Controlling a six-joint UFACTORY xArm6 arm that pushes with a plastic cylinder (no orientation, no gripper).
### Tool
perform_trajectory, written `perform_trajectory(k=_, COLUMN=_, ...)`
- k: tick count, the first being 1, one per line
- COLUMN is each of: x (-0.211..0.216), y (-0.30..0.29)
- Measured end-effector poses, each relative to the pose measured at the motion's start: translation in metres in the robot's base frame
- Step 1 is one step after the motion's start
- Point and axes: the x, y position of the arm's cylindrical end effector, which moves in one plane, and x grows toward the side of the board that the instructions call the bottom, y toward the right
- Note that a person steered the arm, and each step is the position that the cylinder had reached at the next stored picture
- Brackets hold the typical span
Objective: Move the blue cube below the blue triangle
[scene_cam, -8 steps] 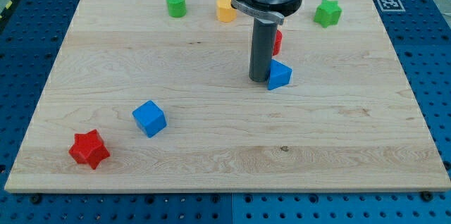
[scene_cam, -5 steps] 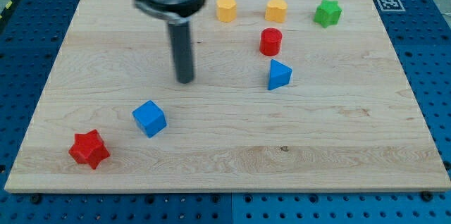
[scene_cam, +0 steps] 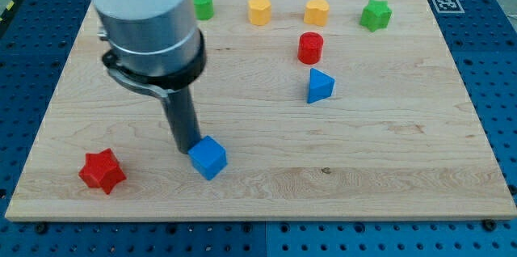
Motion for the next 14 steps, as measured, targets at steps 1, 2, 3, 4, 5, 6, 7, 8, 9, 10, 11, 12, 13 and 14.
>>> perform_trajectory(k=1, x=0.010, y=-0.007)
perform_trajectory(k=2, x=0.031, y=-0.025)
perform_trajectory(k=3, x=0.039, y=-0.025)
perform_trajectory(k=4, x=0.039, y=-0.008)
perform_trajectory(k=5, x=0.036, y=0.013)
perform_trajectory(k=6, x=0.026, y=0.024)
perform_trajectory(k=7, x=0.016, y=0.033)
perform_trajectory(k=8, x=0.016, y=0.054)
perform_trajectory(k=9, x=0.016, y=0.067)
perform_trajectory(k=10, x=0.016, y=0.071)
perform_trajectory(k=11, x=0.016, y=0.075)
perform_trajectory(k=12, x=0.016, y=0.081)
perform_trajectory(k=13, x=0.016, y=0.096)
perform_trajectory(k=14, x=0.016, y=0.121)
